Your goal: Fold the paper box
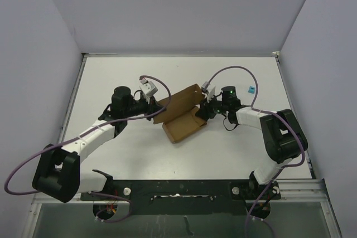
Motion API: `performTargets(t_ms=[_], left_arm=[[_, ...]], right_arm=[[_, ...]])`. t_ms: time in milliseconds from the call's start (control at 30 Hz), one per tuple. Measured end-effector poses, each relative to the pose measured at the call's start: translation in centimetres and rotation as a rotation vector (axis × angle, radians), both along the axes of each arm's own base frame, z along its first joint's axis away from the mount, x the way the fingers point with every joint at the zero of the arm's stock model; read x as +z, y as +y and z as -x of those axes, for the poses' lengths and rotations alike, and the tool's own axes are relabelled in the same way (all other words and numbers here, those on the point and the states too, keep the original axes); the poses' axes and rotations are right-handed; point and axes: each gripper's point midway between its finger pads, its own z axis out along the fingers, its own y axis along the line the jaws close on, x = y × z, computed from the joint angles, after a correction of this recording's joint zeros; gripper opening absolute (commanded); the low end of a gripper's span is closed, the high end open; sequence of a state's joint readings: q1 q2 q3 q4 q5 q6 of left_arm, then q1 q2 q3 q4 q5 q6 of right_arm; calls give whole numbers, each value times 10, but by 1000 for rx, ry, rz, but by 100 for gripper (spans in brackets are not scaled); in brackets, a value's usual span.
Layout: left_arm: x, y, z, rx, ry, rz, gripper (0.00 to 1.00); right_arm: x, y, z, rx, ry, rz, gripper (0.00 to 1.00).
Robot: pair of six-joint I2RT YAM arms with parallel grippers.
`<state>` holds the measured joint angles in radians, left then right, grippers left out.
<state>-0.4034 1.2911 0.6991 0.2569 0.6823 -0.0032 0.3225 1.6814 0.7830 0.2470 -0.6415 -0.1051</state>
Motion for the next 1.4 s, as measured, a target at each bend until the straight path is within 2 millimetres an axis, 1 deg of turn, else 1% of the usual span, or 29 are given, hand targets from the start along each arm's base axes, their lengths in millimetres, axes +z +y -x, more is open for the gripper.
performTargets(t_ms=[67, 133, 300, 367, 533, 667, 800, 867, 933, 1000, 1333, 1400], left_arm=[[-2, 1, -3, 17, 17, 1, 0], [-4, 2, -5, 32, 30, 2, 0], [-6, 4, -9, 73, 59, 8, 0], [-6, 5, -12, 89, 60, 12, 0], [-3, 6, -15, 112, 61, 24, 0], [-3, 6, -16, 120, 63, 24, 0], [-4, 6, -16, 125, 70, 27, 0], [-3, 6, -17, 126, 71, 29, 0], [-3, 6, -17, 127, 72, 31, 0], [-4, 5, -17, 125, 75, 31, 0], [-9, 2, -16, 119, 88, 28, 0], [-9, 2, -16, 119, 88, 27, 0]], right_arm=[[-1, 2, 1, 2, 5, 25, 38], [-1, 4, 1, 5, 4, 51, 35], [2, 8, -2, 25, -22, 124, 32], [3, 6, -5, 29, -35, 157, 31], [2, 0, -9, 40, -55, 220, 31], [-4, -2, -13, 48, -58, 259, 32], [-11, -4, -14, 58, -54, 301, 31], [-15, -4, -14, 61, -50, 323, 23], [-18, -5, -13, 64, -49, 337, 9], [-19, -6, -13, 56, -50, 356, 1], [-19, -11, -22, 12, -57, 417, 0], [-19, -11, -23, 10, -58, 426, 3]])
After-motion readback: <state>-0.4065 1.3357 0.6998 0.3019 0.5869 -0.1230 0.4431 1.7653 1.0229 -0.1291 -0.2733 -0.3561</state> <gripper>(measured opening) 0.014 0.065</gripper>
